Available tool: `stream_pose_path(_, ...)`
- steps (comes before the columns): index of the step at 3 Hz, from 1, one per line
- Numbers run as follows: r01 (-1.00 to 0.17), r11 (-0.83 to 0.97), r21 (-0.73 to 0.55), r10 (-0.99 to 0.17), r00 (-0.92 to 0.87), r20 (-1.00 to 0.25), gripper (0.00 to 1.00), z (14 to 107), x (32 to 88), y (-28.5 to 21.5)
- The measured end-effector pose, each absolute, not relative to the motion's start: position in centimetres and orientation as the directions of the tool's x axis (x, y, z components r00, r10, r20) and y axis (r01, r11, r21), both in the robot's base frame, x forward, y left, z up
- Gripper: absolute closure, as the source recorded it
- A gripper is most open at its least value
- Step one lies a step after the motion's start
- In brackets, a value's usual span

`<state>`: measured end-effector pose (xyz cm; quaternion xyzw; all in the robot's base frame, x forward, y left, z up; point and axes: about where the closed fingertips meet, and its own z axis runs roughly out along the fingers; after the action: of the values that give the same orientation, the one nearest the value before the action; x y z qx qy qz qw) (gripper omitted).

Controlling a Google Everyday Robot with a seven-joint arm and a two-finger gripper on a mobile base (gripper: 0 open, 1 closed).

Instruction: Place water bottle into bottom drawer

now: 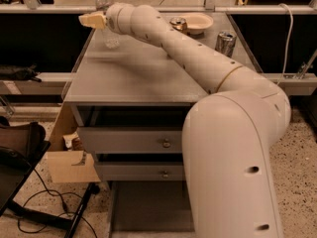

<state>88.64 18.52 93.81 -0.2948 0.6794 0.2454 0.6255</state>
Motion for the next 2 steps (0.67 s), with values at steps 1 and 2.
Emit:
stream_pose_path(1, -0.704, 0.709, -0.035, -0.089, -0.04, -0.995, 0.42, 93.89, 88.75, 18.53)
stream_pose_path(2, -0.704, 0.709, -0.035, -0.089, -0.04, -0.995, 0.73, 93.89, 88.75, 18.54)
